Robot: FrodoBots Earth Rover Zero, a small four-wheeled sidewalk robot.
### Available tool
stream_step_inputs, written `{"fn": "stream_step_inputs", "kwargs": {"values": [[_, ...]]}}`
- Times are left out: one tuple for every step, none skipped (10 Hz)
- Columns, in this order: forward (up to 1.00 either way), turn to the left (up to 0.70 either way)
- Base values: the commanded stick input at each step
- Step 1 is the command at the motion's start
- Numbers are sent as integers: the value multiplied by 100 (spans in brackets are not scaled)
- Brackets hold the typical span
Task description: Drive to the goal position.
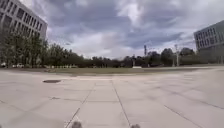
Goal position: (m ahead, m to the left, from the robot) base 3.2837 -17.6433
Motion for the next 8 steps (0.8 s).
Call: {"fn": "stream_step_inputs", "kwargs": {"values": [[70, 0], [70, 0], [70, 0], [70, 0], [70, 0], [70, 0], [70, -2], [70, -13]]}}
